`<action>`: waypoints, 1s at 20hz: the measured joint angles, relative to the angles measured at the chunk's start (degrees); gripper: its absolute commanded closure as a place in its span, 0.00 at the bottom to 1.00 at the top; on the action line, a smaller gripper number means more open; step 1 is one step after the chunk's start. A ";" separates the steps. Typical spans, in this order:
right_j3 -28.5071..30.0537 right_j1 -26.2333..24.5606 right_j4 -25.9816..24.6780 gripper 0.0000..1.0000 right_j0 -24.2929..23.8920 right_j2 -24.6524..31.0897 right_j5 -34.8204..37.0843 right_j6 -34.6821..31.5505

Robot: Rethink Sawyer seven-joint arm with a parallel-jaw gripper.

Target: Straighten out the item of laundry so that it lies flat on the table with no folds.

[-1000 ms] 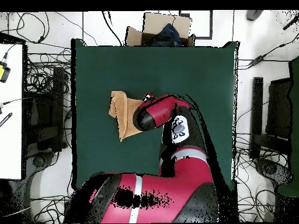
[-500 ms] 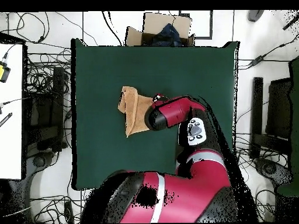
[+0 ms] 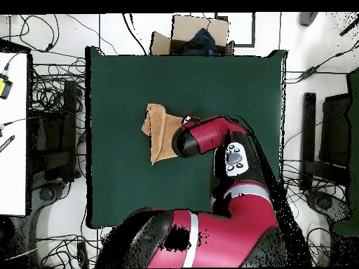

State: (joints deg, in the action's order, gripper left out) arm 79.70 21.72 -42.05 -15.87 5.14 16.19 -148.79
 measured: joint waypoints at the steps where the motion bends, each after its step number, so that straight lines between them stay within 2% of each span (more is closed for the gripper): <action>1: 0.29 0.22 0.25 0.00 0.15 0.01 0.10 0.00; 7: 2.95 2.63 3.24 0.00 1.71 0.02 2.13 0.00; 14: 5.45 6.25 8.53 0.00 4.81 0.02 7.82 0.00; 20: 5.75 6.85 11.32 0.00 8.03 0.03 8.43 0.00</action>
State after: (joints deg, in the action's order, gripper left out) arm 85.45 28.57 -30.72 -7.84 5.17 24.62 -148.79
